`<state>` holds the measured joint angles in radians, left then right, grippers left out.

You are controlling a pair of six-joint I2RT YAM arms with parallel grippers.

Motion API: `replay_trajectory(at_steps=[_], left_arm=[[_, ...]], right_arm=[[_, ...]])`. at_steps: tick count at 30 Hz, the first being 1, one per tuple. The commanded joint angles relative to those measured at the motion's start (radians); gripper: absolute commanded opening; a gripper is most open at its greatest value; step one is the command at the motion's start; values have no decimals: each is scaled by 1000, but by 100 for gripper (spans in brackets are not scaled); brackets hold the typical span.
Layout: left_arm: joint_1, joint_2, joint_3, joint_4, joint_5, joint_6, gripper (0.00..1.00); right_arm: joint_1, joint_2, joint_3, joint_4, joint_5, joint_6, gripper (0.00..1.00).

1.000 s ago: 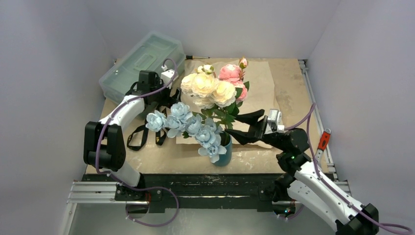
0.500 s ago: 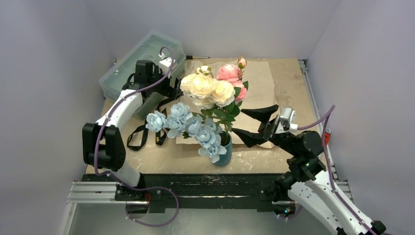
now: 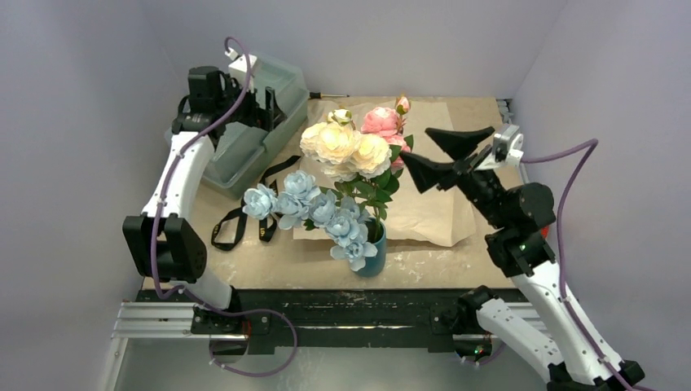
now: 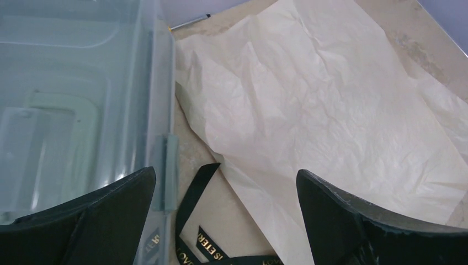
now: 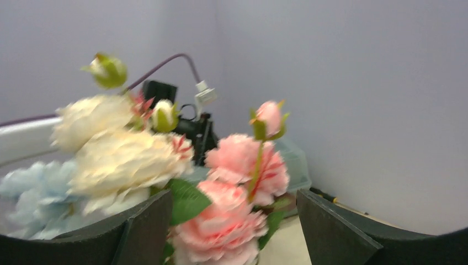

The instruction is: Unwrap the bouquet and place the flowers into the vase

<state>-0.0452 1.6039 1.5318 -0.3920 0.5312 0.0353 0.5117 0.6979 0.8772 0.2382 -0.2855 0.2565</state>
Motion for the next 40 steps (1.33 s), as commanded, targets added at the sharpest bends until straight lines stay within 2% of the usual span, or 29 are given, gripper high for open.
replay_trajectory(at_steps=[1,6,12,14,21,26,31,40], left_arm=[[81,-15,129,-135,-11,-27,100],[203,11,199,-244,-3,-86,100],[272,24,277,-381,-93,-49,100],[307,10,264,-394,-84,-40,100],[331,-37,210,-418,-138,37,100],[331,-73,175,-414,-234,42,100],[331,-127,54,-372,-293,13,100],[331,-138,43,-370,-354,-27,100]], right_arm=[[-174,93,131,-2,-31,127,86],[-367,233,275,-117,-144,117,89],[-589,441,462,-357,-266,26,94],[-641,506,517,-445,-300,-51,98],[-792,637,537,-646,-301,-290,98],[-824,651,517,-726,-307,-382,98],[-825,638,516,-731,-339,-395,98],[-824,665,529,-781,-350,-407,98]])
